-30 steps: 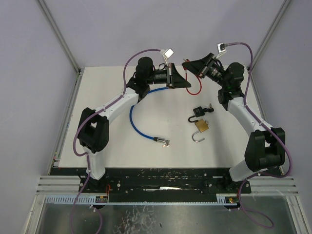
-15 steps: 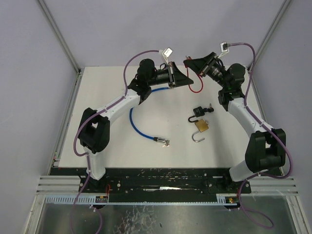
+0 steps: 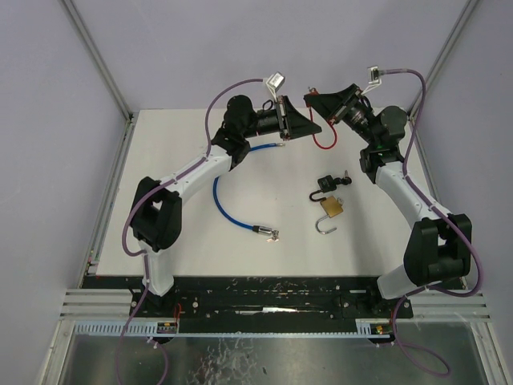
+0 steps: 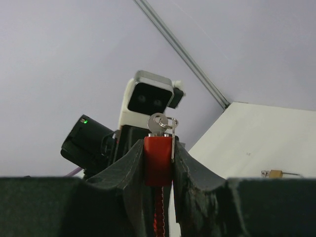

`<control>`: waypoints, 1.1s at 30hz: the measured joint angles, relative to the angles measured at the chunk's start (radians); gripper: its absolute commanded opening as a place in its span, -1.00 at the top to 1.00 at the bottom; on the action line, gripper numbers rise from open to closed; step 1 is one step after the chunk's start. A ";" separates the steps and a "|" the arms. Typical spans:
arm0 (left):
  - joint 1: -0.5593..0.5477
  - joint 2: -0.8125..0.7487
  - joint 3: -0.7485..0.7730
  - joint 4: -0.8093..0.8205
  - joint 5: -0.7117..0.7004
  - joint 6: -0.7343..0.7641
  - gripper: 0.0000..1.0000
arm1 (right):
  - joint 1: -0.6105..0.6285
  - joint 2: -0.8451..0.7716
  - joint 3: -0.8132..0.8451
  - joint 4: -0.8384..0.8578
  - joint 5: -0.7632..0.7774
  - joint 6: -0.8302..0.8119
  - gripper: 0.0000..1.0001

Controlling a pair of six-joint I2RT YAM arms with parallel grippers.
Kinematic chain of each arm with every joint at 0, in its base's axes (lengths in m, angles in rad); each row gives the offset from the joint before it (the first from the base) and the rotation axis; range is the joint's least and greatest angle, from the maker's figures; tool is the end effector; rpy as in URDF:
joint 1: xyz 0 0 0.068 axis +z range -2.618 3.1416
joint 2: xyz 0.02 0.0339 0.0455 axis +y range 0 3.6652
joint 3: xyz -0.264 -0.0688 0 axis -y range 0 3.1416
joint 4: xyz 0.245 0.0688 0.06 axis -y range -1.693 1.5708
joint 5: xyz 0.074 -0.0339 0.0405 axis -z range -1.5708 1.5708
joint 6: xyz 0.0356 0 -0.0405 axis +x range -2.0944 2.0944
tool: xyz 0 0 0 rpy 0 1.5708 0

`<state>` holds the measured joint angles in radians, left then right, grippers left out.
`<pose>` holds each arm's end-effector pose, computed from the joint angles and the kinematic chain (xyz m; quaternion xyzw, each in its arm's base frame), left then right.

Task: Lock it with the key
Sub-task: Lock the lock.

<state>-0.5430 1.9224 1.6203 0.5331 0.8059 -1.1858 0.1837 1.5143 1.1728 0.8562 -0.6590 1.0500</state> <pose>0.3795 -0.2590 0.3683 0.1112 0.6390 -0.7066 0.2828 0.3352 0.0844 0.4018 -0.0536 0.5500 0.6058 0.5724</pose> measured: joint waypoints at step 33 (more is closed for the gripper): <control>0.020 -0.048 -0.149 0.119 -0.024 0.245 1.00 | 0.010 -0.001 -0.047 0.039 -0.103 -0.187 1.00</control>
<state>-0.5228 1.8740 1.4712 0.6518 0.7822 -0.9405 0.1940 1.5135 1.1255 0.8955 -0.7624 0.8627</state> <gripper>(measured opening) 0.023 0.316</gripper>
